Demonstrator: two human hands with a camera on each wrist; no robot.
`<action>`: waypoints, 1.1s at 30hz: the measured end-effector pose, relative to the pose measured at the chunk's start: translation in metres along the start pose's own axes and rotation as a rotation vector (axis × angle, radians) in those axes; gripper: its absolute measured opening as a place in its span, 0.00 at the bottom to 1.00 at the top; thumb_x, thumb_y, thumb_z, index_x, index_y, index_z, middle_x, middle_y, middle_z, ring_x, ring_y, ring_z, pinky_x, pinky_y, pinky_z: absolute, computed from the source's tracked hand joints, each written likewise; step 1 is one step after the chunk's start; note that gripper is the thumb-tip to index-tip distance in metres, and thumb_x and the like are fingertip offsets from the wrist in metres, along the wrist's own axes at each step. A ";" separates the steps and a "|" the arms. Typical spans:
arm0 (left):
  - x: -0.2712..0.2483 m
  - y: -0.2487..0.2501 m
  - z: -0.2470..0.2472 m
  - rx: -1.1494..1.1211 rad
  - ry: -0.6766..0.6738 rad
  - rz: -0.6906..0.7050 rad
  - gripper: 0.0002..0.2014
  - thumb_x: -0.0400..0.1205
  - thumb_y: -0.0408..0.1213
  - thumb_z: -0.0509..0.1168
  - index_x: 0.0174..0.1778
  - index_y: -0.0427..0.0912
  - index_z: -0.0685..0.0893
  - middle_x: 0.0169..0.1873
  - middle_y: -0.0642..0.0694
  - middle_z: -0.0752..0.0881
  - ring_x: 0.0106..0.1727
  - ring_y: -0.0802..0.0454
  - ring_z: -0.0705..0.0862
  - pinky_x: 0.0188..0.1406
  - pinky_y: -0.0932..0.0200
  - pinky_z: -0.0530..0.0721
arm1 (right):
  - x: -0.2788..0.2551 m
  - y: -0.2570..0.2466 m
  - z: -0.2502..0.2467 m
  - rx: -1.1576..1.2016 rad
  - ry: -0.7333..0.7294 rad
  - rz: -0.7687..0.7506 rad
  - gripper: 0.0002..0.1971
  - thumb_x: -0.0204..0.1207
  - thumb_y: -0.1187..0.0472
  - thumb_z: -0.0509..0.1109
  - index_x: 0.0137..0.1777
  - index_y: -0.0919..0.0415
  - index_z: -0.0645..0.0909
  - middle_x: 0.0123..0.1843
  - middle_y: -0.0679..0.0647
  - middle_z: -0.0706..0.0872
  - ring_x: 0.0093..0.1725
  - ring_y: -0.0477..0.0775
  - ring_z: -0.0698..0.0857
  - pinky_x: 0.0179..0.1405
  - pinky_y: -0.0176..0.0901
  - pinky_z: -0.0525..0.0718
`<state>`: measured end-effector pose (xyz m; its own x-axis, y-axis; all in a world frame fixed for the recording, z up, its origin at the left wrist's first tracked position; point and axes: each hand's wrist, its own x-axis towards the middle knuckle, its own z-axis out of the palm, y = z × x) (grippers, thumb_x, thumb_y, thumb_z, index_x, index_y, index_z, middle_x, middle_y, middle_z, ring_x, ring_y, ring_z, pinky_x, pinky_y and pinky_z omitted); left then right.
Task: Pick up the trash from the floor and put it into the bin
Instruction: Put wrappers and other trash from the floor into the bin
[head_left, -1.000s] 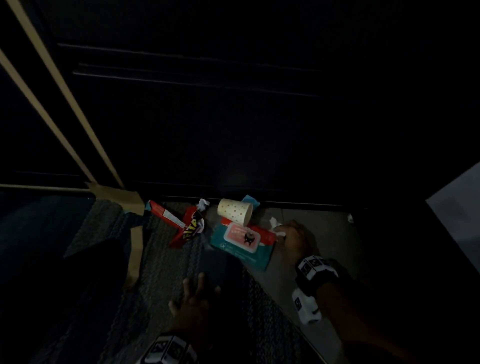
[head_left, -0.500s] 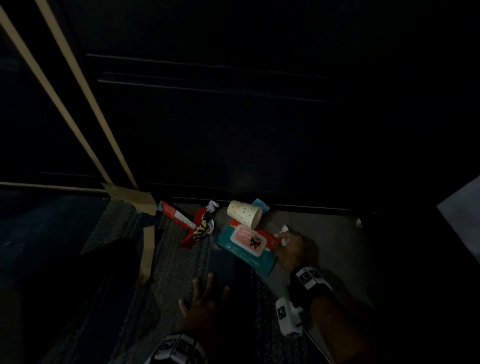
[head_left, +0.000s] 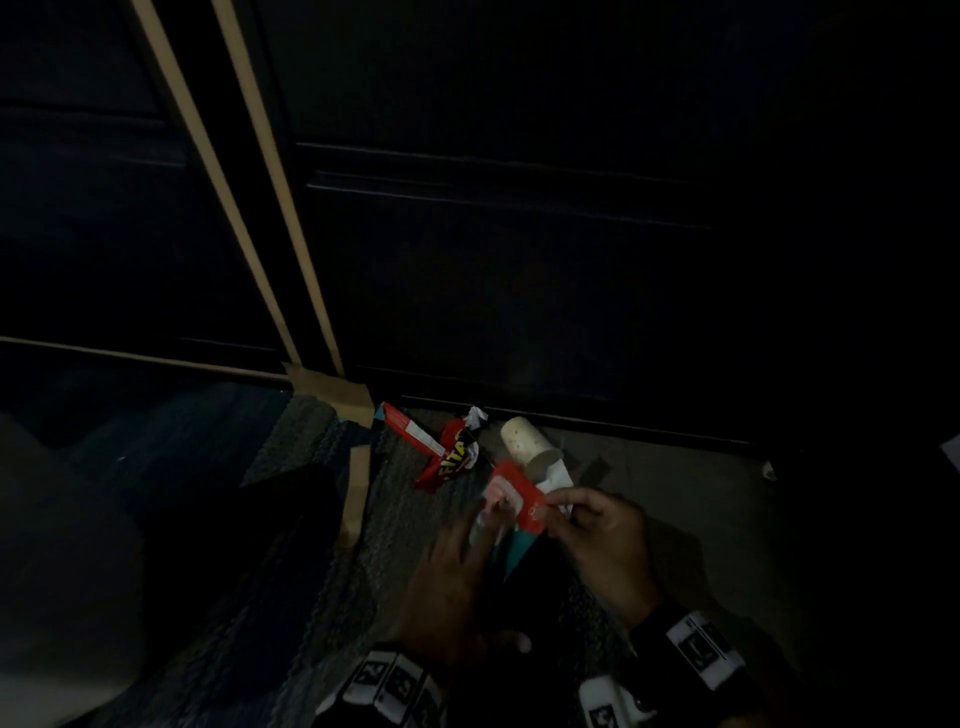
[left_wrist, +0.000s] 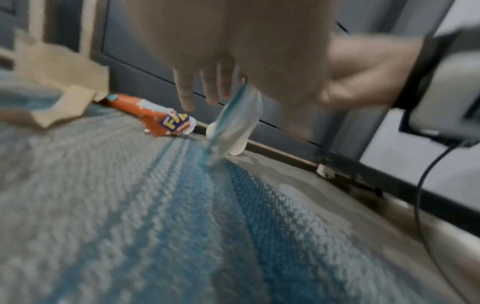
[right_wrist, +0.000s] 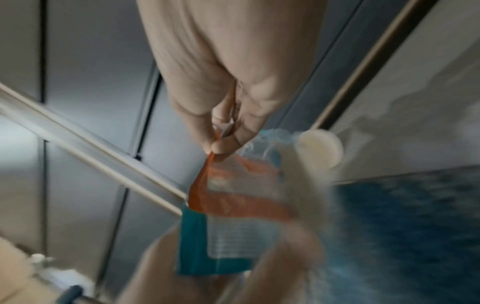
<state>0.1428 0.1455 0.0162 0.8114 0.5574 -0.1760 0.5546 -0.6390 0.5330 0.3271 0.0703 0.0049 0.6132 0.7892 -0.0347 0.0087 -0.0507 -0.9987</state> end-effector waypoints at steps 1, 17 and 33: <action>-0.001 0.004 -0.001 0.006 -0.003 0.010 0.59 0.66 0.74 0.66 0.82 0.61 0.34 0.78 0.65 0.38 0.76 0.64 0.44 0.79 0.51 0.57 | -0.001 -0.006 0.007 0.031 -0.010 0.008 0.06 0.71 0.76 0.76 0.46 0.68 0.87 0.42 0.58 0.93 0.43 0.54 0.92 0.44 0.42 0.89; -0.014 -0.069 -0.010 -0.283 0.416 -0.319 0.33 0.75 0.70 0.35 0.31 0.48 0.72 0.29 0.44 0.78 0.35 0.35 0.82 0.31 0.51 0.71 | 0.036 0.038 -0.010 -0.813 -0.084 0.082 0.15 0.71 0.67 0.78 0.28 0.48 0.82 0.38 0.53 0.89 0.45 0.54 0.88 0.45 0.43 0.84; -0.021 -0.047 -0.149 -0.448 0.694 -0.285 0.29 0.84 0.54 0.56 0.25 0.36 0.80 0.21 0.43 0.83 0.24 0.48 0.84 0.25 0.56 0.83 | 0.040 -0.072 0.046 -0.602 -0.028 -0.368 0.04 0.75 0.58 0.76 0.39 0.53 0.88 0.37 0.40 0.88 0.42 0.35 0.85 0.37 0.29 0.80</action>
<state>0.0728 0.2424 0.1180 0.2760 0.9543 0.1144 0.4764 -0.2392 0.8461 0.3147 0.1335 0.0735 0.4661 0.8349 0.2926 0.6524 -0.1009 -0.7512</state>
